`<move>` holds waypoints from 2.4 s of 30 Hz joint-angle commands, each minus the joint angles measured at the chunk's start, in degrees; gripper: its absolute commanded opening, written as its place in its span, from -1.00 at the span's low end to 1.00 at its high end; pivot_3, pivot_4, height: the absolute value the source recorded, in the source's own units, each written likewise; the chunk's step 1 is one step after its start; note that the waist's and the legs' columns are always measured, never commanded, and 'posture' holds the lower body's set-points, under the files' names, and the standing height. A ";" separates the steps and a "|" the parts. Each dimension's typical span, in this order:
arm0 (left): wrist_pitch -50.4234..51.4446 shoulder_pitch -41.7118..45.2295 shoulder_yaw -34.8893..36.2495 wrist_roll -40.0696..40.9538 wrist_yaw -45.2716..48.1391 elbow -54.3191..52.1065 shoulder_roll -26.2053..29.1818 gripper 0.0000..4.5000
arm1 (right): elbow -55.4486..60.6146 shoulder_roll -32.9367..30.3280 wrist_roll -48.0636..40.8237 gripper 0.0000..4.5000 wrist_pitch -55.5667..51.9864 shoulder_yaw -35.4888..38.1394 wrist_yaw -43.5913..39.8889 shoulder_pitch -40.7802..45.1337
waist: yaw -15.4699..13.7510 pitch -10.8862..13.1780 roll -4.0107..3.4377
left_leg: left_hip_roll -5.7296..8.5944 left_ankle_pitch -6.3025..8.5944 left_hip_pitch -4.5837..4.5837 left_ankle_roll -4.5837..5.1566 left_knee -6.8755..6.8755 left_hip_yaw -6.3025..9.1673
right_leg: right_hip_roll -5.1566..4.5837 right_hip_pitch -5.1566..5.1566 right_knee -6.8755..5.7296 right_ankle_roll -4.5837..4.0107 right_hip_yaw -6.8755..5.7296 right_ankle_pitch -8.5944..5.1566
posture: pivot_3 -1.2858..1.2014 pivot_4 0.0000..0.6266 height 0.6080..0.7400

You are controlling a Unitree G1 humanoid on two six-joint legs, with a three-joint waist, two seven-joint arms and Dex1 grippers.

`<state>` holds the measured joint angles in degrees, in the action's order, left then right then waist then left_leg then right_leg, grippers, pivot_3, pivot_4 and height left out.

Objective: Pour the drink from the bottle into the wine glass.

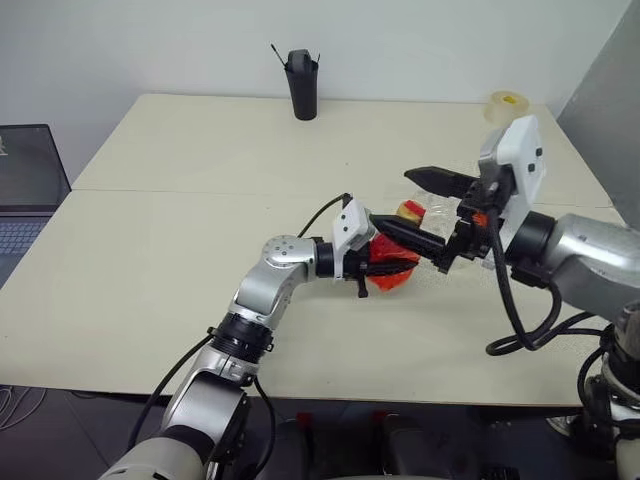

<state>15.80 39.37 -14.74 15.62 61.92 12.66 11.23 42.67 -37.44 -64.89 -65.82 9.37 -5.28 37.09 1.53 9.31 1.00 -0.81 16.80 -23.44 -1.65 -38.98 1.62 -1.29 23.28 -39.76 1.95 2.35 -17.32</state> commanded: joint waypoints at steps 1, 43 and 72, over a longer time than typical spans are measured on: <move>-1.47 1.80 0.90 0.85 0.33 -0.74 -0.59 -0.59 | 0.20 0.61 1.27 1.00 0.35 -0.52 3.78 0.20 | 0.02 0.00 0.00 | 0.01 0.01 0.00 0.01 0.00 -0.02 | 0.00 0.00 0.00 0.00 0.00 0.00 | 0.03 -0.52 1.00; -2.04 1.97 1.78 0.52 -1.30 -0.40 0.68 -0.59 | -5.57 -3.22 -1.84 1.00 7.62 -0.96 -4.48 -3.53 | 0.12 0.00 0.00 | 0.01 0.02 0.11 0.04 0.03 -0.11 | 0.08 -0.04 -0.04 0.00 0.08 0.00 | 0.03 -0.52 1.00; -1.75 0.97 1.53 0.69 -2.23 -1.79 1.06 -0.59 | -11.91 -1.76 12.71 1.00 9.42 -1.46 -12.92 -1.59 | 0.09 0.00 -0.01 | 0.01 0.01 0.03 0.04 0.02 -0.04 | 0.03 -0.01 0.00 0.00 0.00 0.00 | 0.03 -0.52 1.00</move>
<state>14.80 40.08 -14.15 15.45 59.39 13.85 12.25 29.22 -37.93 -51.60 -56.19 4.02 -18.13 35.67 1.62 9.31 0.99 -0.80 16.81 -23.41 -1.61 -38.96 1.58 -1.26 23.28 -39.75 1.96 2.35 -17.32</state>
